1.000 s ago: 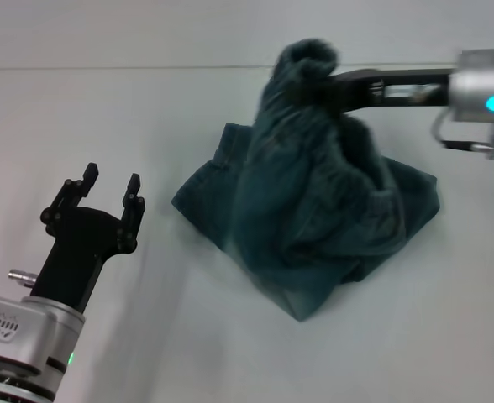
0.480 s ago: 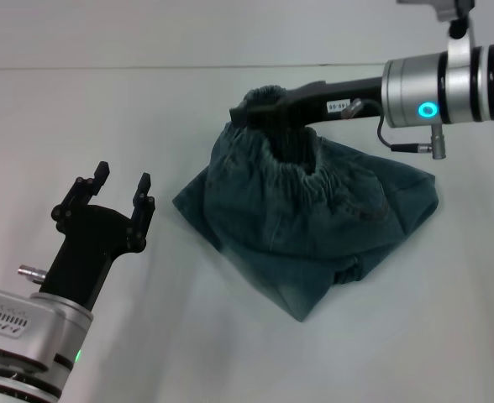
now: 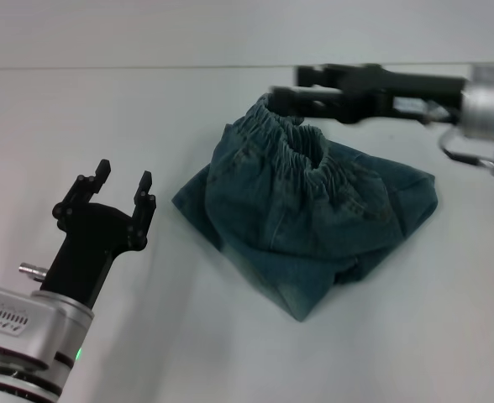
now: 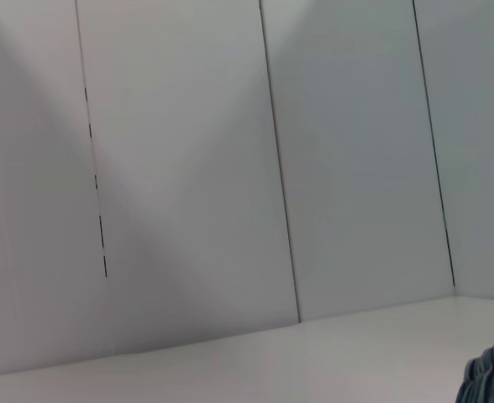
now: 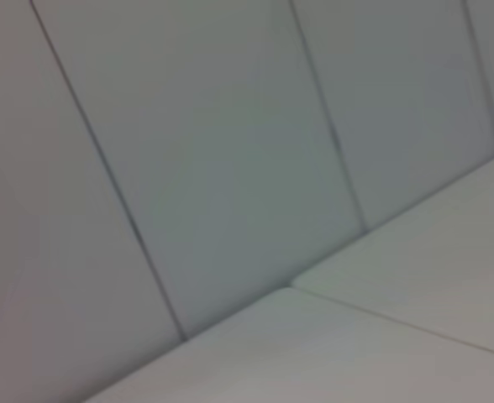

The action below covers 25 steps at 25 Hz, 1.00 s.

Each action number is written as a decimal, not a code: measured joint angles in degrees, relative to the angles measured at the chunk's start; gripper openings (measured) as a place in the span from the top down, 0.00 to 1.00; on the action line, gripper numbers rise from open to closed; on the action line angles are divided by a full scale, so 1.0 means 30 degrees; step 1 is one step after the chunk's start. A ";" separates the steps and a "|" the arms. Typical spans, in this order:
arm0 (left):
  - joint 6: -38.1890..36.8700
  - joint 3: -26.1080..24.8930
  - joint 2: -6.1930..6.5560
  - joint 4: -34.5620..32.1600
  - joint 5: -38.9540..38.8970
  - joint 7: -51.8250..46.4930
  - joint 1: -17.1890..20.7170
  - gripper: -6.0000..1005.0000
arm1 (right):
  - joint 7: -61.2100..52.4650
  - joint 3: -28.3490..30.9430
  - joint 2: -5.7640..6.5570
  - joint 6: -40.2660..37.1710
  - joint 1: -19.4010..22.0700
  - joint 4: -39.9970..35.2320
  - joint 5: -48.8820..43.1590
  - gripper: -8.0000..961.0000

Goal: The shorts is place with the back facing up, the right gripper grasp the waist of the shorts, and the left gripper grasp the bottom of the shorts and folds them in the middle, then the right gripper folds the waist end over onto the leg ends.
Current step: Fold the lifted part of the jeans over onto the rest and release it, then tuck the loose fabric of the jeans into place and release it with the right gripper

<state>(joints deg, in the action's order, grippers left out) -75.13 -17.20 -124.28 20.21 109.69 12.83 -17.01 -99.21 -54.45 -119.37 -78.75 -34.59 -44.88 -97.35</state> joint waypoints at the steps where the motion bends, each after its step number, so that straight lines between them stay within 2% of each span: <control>1: -0.0001 0.0007 0.0002 0.0000 -0.0002 -0.0003 -0.0010 0.47 | 0.0698 0.0149 -0.0028 -0.0150 0.0659 -0.0180 0.0140 0.18; 5: 0.0007 0.0024 -0.0007 0.0029 0.0001 -0.0022 -0.0041 0.47 | 0.3834 0.1230 -0.0053 -0.0561 0.3645 -0.0012 0.1163 0.16; 9: 0.0256 0.0026 -0.0030 0.0067 0.0010 -0.0027 -0.0229 0.47 | 0.6336 0.1444 -0.0075 -0.0698 0.5176 0.0911 0.1563 0.14; 12: 0.0471 0.0068 -0.0011 0.0110 0.0016 -0.0029 -0.0378 0.47 | 0.6984 0.1303 -0.0080 -0.1532 0.5416 0.1317 0.1000 0.14; 20: 0.0565 0.0236 -0.0031 0.0119 0.0028 -0.0030 -0.0535 0.47 | 0.8411 0.1344 -0.0127 -0.6579 0.5864 0.1640 0.0608 0.15; 25: 0.0456 0.0253 -0.0008 0.0121 0.0029 -0.0029 -0.0512 0.47 | 0.7592 0.1171 -0.0103 -0.6997 0.5168 0.2007 0.0046 0.15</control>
<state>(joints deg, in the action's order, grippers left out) -73.76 -16.44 -124.30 20.57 109.78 12.74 -18.54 -76.44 -50.93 -119.68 -99.74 -19.09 -38.86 -97.21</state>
